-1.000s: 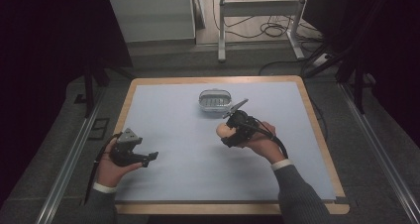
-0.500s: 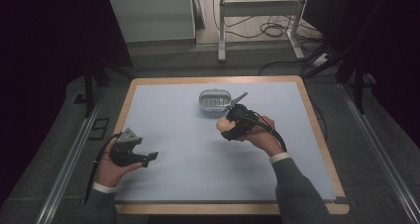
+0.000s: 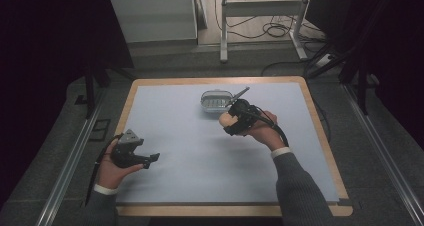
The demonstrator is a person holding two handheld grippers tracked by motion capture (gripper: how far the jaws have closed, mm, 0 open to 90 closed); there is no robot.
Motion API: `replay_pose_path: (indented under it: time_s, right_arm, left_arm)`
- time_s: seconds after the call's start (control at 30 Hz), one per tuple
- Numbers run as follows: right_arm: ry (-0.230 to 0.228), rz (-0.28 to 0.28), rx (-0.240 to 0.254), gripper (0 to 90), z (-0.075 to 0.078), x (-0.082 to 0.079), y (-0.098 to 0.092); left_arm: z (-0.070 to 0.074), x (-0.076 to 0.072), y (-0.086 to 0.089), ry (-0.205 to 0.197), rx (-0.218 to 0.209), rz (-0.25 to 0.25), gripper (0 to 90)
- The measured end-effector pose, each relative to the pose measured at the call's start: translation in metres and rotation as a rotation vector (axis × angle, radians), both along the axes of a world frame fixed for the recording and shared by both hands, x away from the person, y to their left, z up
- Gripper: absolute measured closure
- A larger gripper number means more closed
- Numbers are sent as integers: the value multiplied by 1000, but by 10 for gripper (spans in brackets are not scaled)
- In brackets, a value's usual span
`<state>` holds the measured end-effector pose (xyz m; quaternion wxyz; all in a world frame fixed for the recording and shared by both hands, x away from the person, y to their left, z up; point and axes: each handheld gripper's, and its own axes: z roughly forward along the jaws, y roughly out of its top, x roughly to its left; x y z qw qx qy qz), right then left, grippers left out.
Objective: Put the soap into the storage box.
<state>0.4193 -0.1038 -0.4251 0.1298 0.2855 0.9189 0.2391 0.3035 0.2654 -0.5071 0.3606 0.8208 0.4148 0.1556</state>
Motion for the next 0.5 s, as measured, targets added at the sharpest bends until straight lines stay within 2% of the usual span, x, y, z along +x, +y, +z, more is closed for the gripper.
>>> replay_pose_path:
  time_s: [0.5]
  right_arm:
    - [-5,-11,-1,323,3,14,2]
  left_arm:
    - [0,0,-1,1,0,-2,128]
